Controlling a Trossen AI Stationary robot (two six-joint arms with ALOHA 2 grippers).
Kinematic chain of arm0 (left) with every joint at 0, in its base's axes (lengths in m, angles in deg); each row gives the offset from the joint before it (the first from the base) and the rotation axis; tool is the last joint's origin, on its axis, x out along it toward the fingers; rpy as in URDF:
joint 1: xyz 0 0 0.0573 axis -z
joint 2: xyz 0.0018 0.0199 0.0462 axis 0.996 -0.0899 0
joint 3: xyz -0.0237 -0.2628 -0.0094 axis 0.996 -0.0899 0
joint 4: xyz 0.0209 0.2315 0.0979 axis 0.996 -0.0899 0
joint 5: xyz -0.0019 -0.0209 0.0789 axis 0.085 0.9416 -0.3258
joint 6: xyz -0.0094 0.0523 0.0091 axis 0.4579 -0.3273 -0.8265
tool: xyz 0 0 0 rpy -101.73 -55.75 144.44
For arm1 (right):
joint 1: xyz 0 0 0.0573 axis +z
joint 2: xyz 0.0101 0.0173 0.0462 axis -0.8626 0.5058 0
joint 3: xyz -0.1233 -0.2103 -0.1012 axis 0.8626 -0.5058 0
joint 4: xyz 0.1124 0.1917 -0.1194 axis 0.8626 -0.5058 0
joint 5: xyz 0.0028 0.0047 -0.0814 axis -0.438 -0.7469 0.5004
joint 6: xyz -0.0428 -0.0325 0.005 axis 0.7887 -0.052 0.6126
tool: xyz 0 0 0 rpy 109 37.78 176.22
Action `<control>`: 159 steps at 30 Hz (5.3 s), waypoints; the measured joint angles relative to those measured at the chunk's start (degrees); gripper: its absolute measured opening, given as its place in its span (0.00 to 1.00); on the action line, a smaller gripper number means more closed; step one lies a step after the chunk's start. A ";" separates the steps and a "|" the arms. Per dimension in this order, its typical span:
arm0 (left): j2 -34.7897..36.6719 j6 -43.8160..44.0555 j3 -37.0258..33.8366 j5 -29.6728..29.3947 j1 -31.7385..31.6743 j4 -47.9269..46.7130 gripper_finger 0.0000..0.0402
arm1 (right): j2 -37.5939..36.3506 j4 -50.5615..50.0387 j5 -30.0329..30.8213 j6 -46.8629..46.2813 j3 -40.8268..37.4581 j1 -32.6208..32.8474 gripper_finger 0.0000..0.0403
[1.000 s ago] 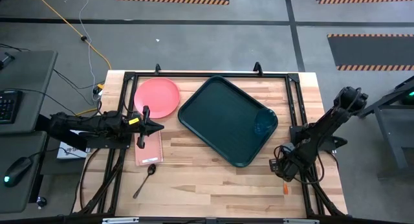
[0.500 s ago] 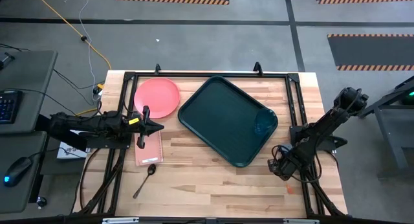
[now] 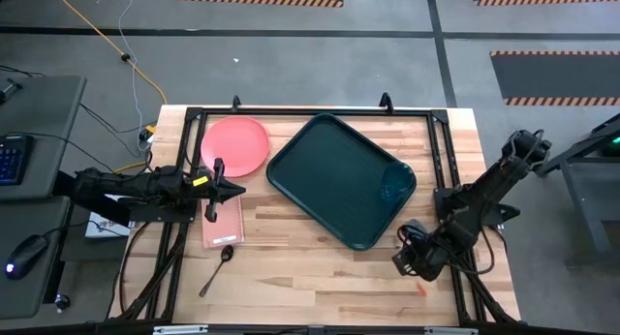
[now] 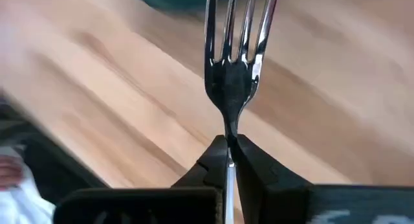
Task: Pick and place plate/cup/fork/spoon on tray
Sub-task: Put the orange fork on the black serving tray to the left
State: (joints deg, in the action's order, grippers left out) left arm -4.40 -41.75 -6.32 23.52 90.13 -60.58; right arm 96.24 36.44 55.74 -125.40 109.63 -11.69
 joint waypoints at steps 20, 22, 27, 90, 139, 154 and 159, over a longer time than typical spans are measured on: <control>-0.02 0.00 0.00 0.01 0.00 -0.01 0.01 | 3.17 29.82 37.18 43.52 6.51 -23.91 0.00; 0.00 0.00 0.02 -0.02 0.00 0.02 0.01 | 4.77 29.27 40.21 40.20 6.49 -24.33 0.00; -0.02 0.00 0.02 0.09 0.01 -0.01 0.01 | 7.92 28.66 45.27 34.37 6.49 -24.30 0.00; -2.50 1.07 0.10 -6.39 -0.02 19.99 0.02 | 12.60 66.37 15.45 90.61 6.66 -42.37 0.00; -71.97 6.64 28.08 0.50 -1.62 36.30 0.56 | 19.49 88.11 -10.87 94.93 6.66 -45.27 0.00; -71.12 6.11 28.04 2.44 -1.58 35.41 0.09 | 19.49 87.70 -10.44 94.49 6.66 -45.31 0.03; -67.33 3.94 27.95 -0.71 -1.56 30.04 0.09 | 19.42 86.91 -10.37 93.23 6.71 -45.34 0.12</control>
State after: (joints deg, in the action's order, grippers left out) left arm -71.73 -37.82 21.63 22.81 88.57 -30.54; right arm 115.66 123.36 45.37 -32.17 116.34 -57.03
